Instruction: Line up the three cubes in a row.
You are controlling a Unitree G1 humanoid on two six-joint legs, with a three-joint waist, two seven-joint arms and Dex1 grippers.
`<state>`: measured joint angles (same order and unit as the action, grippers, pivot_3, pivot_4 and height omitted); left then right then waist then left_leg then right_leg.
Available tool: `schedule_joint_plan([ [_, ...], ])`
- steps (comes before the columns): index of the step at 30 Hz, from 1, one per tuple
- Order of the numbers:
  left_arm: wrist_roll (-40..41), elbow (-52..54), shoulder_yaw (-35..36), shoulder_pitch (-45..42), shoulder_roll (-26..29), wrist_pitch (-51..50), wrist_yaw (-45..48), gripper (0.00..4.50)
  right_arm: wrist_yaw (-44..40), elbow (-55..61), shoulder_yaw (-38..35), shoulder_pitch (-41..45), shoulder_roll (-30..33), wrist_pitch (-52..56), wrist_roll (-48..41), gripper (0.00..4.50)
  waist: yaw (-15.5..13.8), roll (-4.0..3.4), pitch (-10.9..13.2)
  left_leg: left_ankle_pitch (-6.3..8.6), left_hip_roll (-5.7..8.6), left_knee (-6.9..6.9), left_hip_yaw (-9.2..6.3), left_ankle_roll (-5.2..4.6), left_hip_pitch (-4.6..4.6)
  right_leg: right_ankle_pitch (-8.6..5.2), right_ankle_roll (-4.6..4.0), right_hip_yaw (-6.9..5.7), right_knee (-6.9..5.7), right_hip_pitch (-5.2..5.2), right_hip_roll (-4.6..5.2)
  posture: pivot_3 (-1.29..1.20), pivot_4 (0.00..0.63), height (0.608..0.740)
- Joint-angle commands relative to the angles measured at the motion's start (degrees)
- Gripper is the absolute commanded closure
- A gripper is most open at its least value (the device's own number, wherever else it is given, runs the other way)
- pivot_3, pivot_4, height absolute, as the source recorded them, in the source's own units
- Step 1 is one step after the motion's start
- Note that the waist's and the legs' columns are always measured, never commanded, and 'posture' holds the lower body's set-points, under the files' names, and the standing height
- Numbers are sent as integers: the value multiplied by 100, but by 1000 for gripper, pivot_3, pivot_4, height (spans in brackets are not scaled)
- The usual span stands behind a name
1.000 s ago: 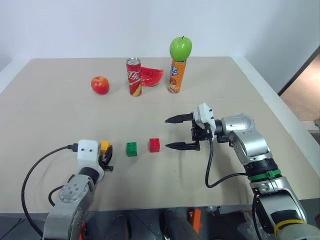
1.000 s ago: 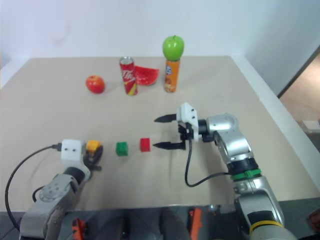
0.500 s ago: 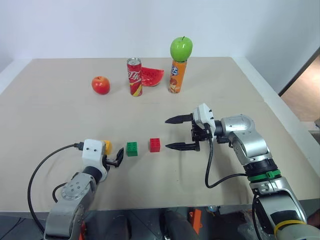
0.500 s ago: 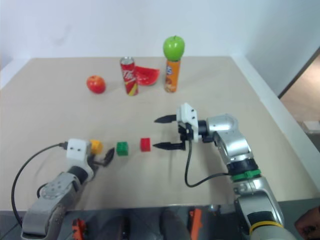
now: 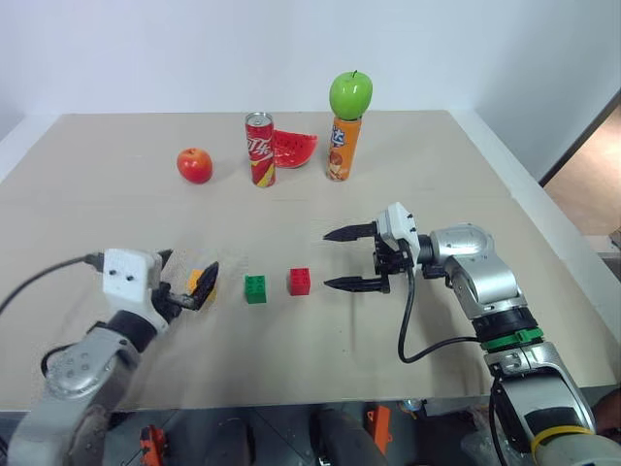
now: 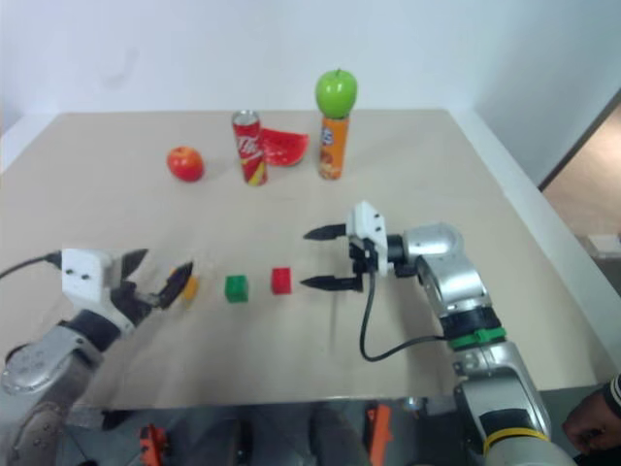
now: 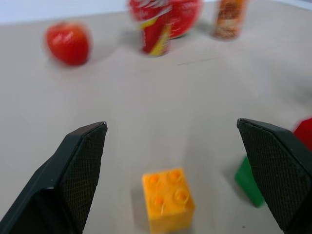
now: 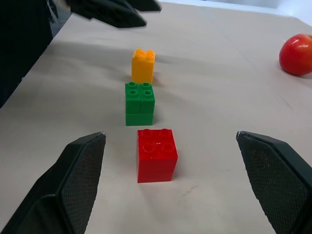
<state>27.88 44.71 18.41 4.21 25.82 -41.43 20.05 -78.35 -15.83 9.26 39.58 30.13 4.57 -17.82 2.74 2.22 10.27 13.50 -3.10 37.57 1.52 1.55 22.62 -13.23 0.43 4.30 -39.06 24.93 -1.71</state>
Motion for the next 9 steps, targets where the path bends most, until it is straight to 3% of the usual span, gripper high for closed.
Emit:
schedule_joint_plan([
  [1,232,-759,400,-396,1054,477,1305,77,30,-70,-246,225,-38,-196,-98,0,2,-2,1,-1,1,-3,0,0,-3,-1,-2,0,-1,0,-1,0,150,740],
  [5,31,-2209,-15,-1157,2014,1079,2506,77,56,-206,-297,314,-96,-335,-88,0,0,-3,2,-2,1,-10,2,1,-3,-4,-8,-2,1,5,-2,0,150,740],
  [9,-398,-3385,-695,-1947,2278,1741,3166,77,122,-189,-310,272,-106,-388,-72,0,-10,-4,3,-2,4,-16,4,2,7,-10,-8,-5,3,11,6,0,150,740],
])
